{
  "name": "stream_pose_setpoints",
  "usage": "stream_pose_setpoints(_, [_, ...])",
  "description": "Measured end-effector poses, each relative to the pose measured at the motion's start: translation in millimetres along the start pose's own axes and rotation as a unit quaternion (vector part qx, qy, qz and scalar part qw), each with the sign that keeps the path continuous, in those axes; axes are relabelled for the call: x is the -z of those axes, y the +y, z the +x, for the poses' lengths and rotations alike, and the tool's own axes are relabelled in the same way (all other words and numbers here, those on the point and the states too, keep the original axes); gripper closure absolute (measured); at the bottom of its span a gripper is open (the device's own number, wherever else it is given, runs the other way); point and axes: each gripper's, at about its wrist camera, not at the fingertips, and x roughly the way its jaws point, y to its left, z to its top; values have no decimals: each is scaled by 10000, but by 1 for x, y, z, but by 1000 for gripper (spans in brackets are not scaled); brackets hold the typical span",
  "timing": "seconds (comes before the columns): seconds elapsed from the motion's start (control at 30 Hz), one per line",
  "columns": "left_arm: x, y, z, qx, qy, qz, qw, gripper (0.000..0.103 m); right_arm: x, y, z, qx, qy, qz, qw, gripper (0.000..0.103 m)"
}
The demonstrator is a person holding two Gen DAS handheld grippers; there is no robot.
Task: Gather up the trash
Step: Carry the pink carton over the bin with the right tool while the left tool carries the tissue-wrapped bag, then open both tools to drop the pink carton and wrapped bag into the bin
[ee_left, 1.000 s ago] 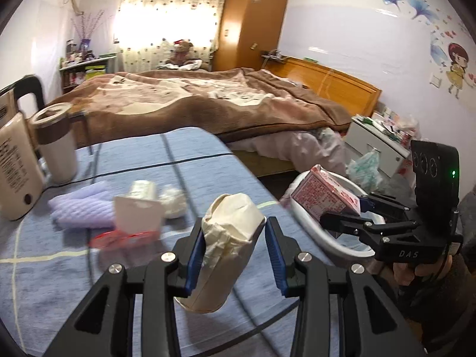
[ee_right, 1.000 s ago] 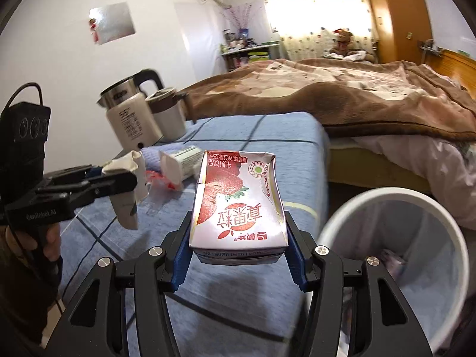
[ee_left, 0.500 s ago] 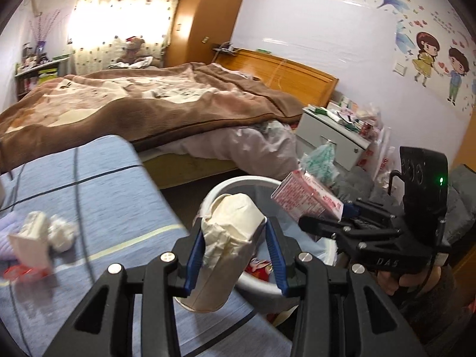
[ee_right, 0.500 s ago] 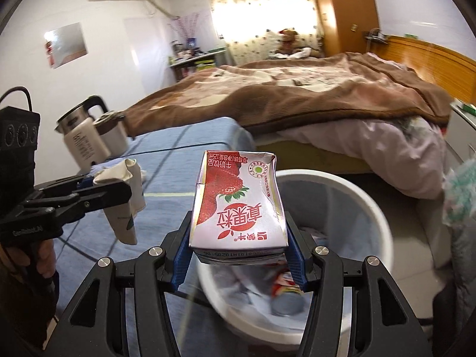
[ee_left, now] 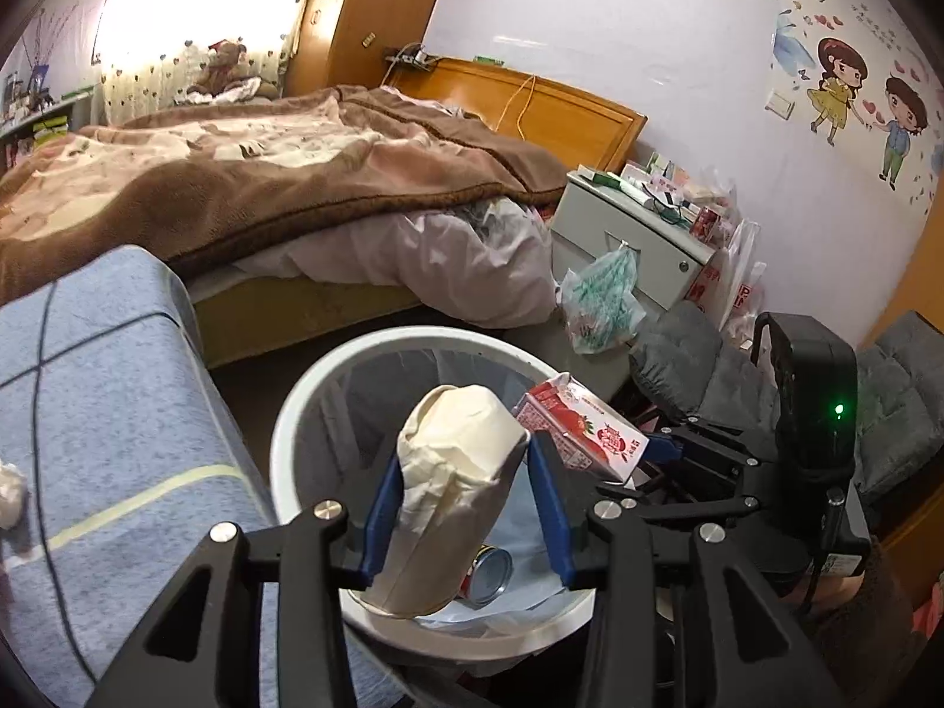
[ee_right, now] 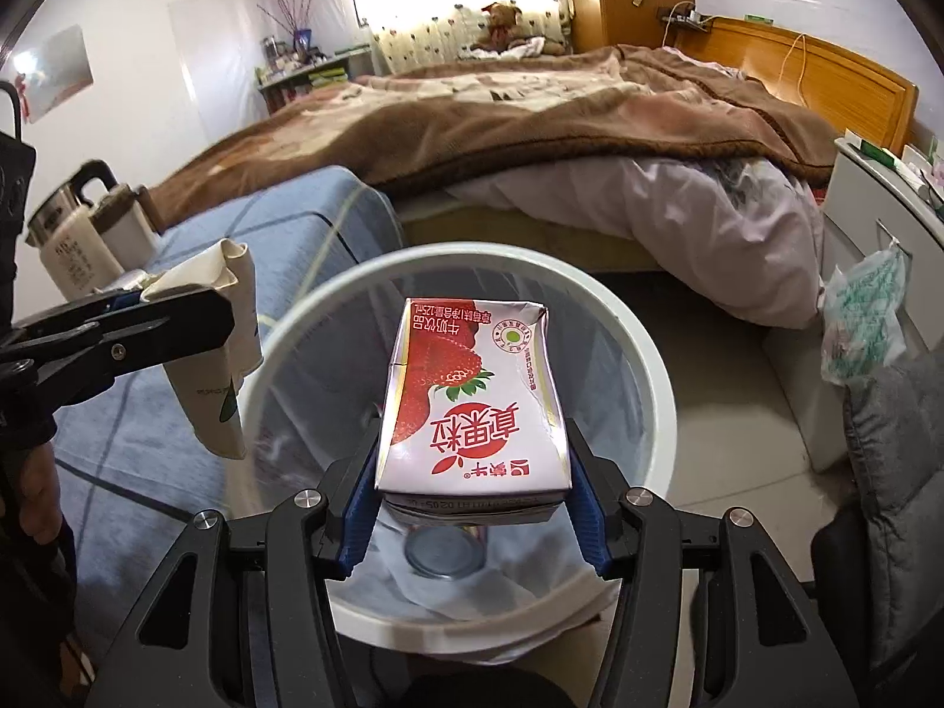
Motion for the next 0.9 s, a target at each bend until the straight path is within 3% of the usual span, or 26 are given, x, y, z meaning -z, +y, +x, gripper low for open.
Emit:
stream_pose_setpoints(0.13, [2, -2, 9, 5, 84, -8, 10000, 57, 1, -4, 5, 78, 99, -40, 9999, 46])
stream_pose_setpoints(0.23, [2, -1, 12, -5, 112, -73, 9999, 43, 0, -6, 7, 107, 118, 38, 9999, 46])
stream_pose_setpoints(0.3, [4, 1, 10, 43, 73, -83, 9999, 40, 1, -5, 7, 138, 119, 55, 9998, 43])
stream_pose_setpoints(0.9, [19, 36, -45, -354, -295, -406, 9981, 39, -4, 31, -15, 17, -304, -84, 9995, 42])
